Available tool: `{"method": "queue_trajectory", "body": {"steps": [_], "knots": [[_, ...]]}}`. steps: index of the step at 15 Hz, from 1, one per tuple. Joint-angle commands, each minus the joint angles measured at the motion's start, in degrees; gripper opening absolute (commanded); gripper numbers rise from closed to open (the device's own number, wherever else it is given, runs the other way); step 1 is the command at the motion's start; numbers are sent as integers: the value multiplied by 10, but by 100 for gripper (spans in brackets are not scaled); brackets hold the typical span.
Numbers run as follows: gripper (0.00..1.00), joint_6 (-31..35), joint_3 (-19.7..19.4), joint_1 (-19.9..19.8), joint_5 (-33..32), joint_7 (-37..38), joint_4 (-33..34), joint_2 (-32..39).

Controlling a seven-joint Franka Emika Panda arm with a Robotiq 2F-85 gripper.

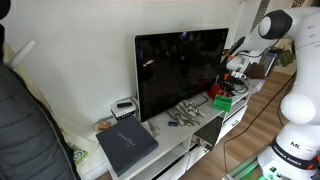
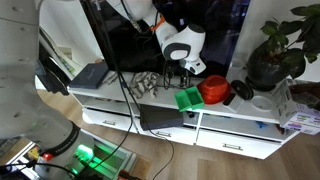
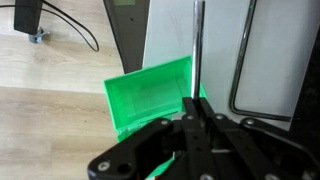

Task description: Put the spoon inside the green block

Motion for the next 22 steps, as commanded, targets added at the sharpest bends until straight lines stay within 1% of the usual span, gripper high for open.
{"method": "queue_trajectory", "body": {"steps": [1, 6, 7, 9, 12, 18, 22], "knots": [[8, -2, -6, 5, 3, -2, 1, 1], [8, -2, -5, 12, 2, -1, 1, 3], [2, -25, -2, 6, 6, 2, 12, 7], [2, -64, -2, -2, 9, 7, 30, 15], [2, -120, -5, -18, 19, 19, 75, 43], [2, -196, -6, -52, 44, 41, 173, 107], [2, -240, -6, -67, 54, 73, 241, 160]]}}
